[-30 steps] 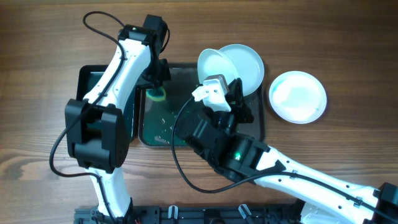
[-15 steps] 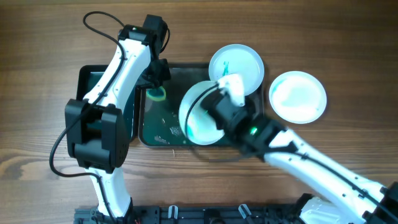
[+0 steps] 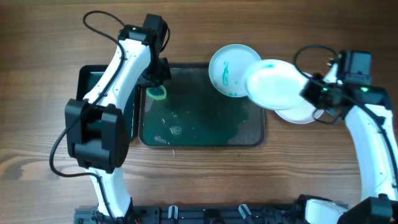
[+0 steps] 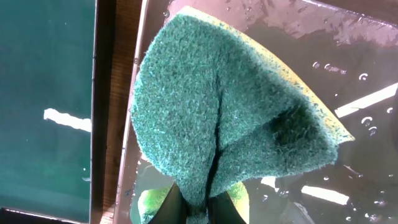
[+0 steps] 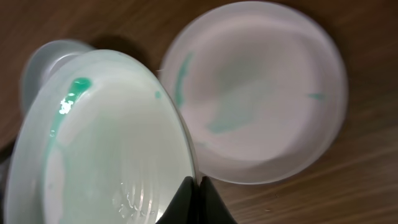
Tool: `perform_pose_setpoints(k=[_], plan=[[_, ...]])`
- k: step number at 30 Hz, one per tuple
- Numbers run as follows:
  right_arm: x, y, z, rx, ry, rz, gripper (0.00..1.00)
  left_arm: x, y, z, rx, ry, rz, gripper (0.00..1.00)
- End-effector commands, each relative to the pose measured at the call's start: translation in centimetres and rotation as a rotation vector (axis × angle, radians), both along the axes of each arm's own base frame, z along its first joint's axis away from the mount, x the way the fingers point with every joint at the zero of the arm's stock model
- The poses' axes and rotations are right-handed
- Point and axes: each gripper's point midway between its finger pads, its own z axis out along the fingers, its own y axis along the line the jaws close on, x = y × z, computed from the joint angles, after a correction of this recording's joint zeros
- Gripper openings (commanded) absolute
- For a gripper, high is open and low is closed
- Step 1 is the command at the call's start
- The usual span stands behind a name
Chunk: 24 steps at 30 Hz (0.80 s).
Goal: Clean dirty plates on tray and stack at the side
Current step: 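Lift the plate with the right gripper and stack it on the first plate, then move the right gripper to the last plate and grasp its rim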
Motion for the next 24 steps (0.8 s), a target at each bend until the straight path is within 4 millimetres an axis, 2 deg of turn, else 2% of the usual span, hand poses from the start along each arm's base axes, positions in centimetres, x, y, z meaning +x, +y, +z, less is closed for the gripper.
perform_pose_setpoints(k=[1, 5, 9, 10, 11, 13, 16, 18, 20, 22, 24], plan=[[-1.7, -5.7, -1.7, -0.187, 0.109, -0.136, 0.04, 0.5, -0.3, 0.2, -0.012, -0.012, -0.015, 0.04], [-2.9, -8.2, -4.0, -0.261, 0.202, -0.227, 0.04, 0.5, -0.3, 0.2, -0.012, -0.012, -0.015, 0.04], [-2.0, -8.4, -6.0, -0.258, 0.225, -0.218, 0.04, 0.5, -0.3, 0.2, -0.012, -0.011, -0.015, 0.04], [-1.7, -8.1, -6.6, -0.239, 0.229, -0.202, 0.08, 0.5, -0.3, 0.2, -0.012, -0.011, -0.015, 0.04], [-1.2, -7.3, -7.2, -0.196, 0.223, -0.171, 0.23, 0.5, -0.3, 0.2, -0.013, -0.011, -0.015, 0.04], [-0.4, -5.9, -7.4, -0.132, 0.194, -0.084, 0.31, 0.4, -0.5, 0.2, -0.022, -0.009, -0.016, 0.04], [0.5, -5.0, -6.4, -0.085, 0.164, -0.058, 0.37, 0.4, -0.6, 0.2, -0.027, -0.008, -0.016, 0.04], [1.8, -4.0, -4.5, -0.047, 0.119, 0.001, 0.37, 0.4, -0.6, 0.2, -0.029, -0.007, -0.016, 0.04], [3.8, -1.4, -2.2, 0.032, 0.029, 0.113, 0.36, 0.4, -0.6, 0.2, -0.029, -0.008, -0.016, 0.04], [5.8, 2.2, -0.1, 0.109, -0.071, 0.236, 0.36, 0.5, -0.6, 0.2, -0.030, -0.011, -0.016, 0.04], [7.2, 4.7, 0.4, 0.087, -0.113, 0.306, 0.36, 0.6, -0.6, 0.2, -0.031, -0.015, -0.016, 0.04]])
